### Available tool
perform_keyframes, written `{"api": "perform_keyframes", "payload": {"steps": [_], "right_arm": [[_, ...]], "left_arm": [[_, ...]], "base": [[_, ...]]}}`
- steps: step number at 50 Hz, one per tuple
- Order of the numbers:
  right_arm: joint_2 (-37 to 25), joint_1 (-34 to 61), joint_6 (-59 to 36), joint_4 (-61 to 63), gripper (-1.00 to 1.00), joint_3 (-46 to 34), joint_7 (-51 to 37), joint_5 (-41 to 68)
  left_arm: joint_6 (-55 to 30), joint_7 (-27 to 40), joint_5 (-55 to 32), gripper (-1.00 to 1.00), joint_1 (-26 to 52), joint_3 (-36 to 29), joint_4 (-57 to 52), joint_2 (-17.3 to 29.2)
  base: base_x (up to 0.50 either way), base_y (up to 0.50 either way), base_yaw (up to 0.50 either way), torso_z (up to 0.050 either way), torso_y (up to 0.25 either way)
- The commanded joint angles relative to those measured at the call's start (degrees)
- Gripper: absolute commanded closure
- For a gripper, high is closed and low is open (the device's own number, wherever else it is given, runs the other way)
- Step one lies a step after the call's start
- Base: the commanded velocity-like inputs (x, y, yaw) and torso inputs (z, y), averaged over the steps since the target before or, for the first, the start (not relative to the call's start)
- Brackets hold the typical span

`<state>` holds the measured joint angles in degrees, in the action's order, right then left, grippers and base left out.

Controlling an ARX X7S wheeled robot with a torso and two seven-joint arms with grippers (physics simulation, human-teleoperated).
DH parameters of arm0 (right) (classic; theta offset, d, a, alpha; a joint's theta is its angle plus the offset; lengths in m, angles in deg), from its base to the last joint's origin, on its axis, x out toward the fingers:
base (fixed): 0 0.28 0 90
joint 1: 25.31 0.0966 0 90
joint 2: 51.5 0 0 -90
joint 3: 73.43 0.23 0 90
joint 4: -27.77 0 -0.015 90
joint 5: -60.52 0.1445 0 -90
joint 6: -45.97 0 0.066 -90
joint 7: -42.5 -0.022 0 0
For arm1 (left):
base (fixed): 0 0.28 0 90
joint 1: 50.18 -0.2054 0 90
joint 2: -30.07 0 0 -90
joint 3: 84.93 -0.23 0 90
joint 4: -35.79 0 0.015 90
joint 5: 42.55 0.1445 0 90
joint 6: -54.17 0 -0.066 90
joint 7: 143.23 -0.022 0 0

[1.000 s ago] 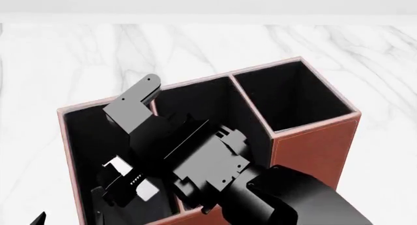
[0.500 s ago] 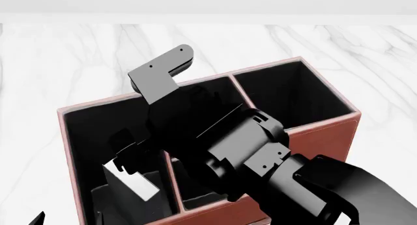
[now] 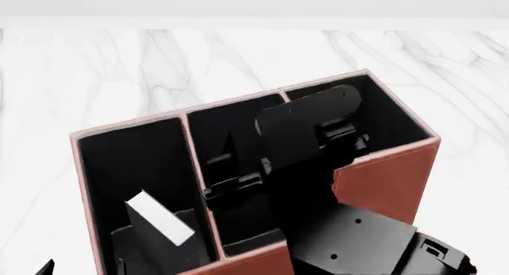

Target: Pick up the book and place it in the left compartment of the caddy.

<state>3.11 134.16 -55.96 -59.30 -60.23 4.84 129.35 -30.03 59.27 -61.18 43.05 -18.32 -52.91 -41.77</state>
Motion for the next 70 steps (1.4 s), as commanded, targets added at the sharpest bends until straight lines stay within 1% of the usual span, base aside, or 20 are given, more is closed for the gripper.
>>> {"api": "perform_keyframes", "payload": {"steps": [1,7,12,18,25,30,34,38,40,42,45,46,49,50,51,52,55,61,64,70], "right_arm": [[-9.7,-12.4,11.0,14.0,-1.0,-1.3,-10.3,-10.1],[-12.2,-18.8,16.4,15.7,-1.0,-1.8,-17.5,-18.1],[-13.3,-21.7,18.8,16.0,-1.0,-2.3,-18.2,-19.6],[-13.8,-25.2,20.7,16.6,-1.0,-3.0,-22.5,-24.8],[-13.4,-28.2,24.2,14.6,-1.0,-3.0,-23.5,-27.4],[-13.4,-28.9,25.1,14.5,-1.0,-3.1,-23.4,-27.9],[-13.7,-29.4,25.9,15.1,-1.0,-2.9,-24.5,-30.4],[-13.7,-29.3,25.2,15.0,-1.0,-3.2,-23.8,-29.8],[-13.9,-29.3,25.4,15.2,-1.0,-3.1,-23.8,-29.7],[-14.6,-29.2,25.6,16.6,-1.0,-2.7,-24.5,-29.8],[-15.6,-28.3,24.3,18.8,-1.0,-2.4,-24.9,-28.9],[-15.9,-28.1,24.3,19.3,-1.0,-2.2,-25.0,-28.4],[-16.5,-27.1,22.8,21.0,-1.0,-2.2,-24.7,-27.1],[-16.7,-26.1,21.1,22.1,-1.0,-2.3,-24.6,-26.2],[-16.8,-25.9,20.8,22.5,-1.0,-2.2,-24.7,-25.9],[-17.0,-25.4,20.4,23.0,-1.0,-2.1,-24.6,-25.5],[-17.7,-23.1,17.8,25.1,-1.0,-1.6,-24.1,-22.8],[-18.7,-19.2,14.4,28.0,-1.0,-0.4,-24.3,-20.7],[-19.3,-15.8,11.6,29.8,-1.0,0.8,-24.6,-19.1],[-20.0,-11.9,10.2,31.1,-1.0,3.0,-23.7,-15.5]], "left_arm": [[0.3,0.2,0.3,-1.0,-0.1,-0.2,0.0,0.1],[0.4,0.5,0.4,-1.0,0.0,-0.2,0.2,0.1],[0.5,0.6,0.5,-1.0,0.1,-0.3,0.3,0.1],[0.6,0.8,0.5,-1.0,0.1,-0.2,0.3,0.1],[1.0,1.0,0.9,-1.0,0.0,-0.3,0.1,0.3],[1.2,1.6,1.4,-1.0,0.0,-0.2,-0.2,0.4],[0.8,2.0,1.2,-1.0,0.2,0.0,-0.6,0.5],[-0.4,2.5,1.0,-1.0,-0.1,-0.1,-1.7,0.7],[-2.1,3.1,0.3,-1.0,-0.4,0.1,-4.0,1.2],[-7.8,4.4,-3.0,-1.0,-0.3,0.8,-8.5,2.1],[-13.2,7.6,-4.1,-1.0,0.4,1.8,-13.3,3.1],[-13.3,7.6,-4.1,-1.0,0.4,1.8,-13.4,3.2],[-17.5,9.6,-5.4,-1.0,0.7,2.4,-18.1,4.5],[-19.4,9.9,-5.0,-1.0,1.8,2.0,-20.2,5.4],[-19.4,10.8,-3.7,-1.0,2.4,2.0,-20.9,5.5],[-22.6,10.9,-5.8,-1.0,3.9,2.4,-22.0,5.7],[-26.3,11.5,-5.3,-1.0,7.0,1.6,-24.8,6.5],[-29.3,12.2,-5.8,-1.0,9.9,1.5,-27.1,6.6],[-33.0,13.6,-7.1,-1.0,12.4,2.3,-30.5,7.0],[-36.7,14.4,-8.9,-1.0,16.6,3.5,-32.0,7.0]], "base": [[0.0,0.0,0.0,0.0,0.0],[0.0,0.0,0.0,0.0,0.0],[0.0,0.0,0.0,0.0,0.0],[0.0,0.0,0.0,0.0,0.0],[0.0,0.0,0.0,0.0,0.0],[0.0,0.0,0.0,0.0,0.0],[0.0,0.0,0.0,0.0,0.0],[0.0,0.0,0.0,0.0,0.0],[0.0,0.0,0.0,0.0,0.0],[0.0,0.0,0.0,0.0,0.0],[0.0,0.0,0.0,0.0,0.0],[0.0,0.0,0.0,0.0,0.0],[0.0,0.0,0.0,0.0,0.0],[0.0,0.0,0.0,0.0,0.0],[0.0,0.0,0.0,0.0,0.0],[0.0,0.0,0.0,0.0,0.0],[0.0,0.0,0.0,0.0,0.0],[0.0,0.0,0.0,0.0,0.0],[0.0,0.0,0.0,0.0,0.0],[0.0,0.0,0.0,0.0,0.0]]}}
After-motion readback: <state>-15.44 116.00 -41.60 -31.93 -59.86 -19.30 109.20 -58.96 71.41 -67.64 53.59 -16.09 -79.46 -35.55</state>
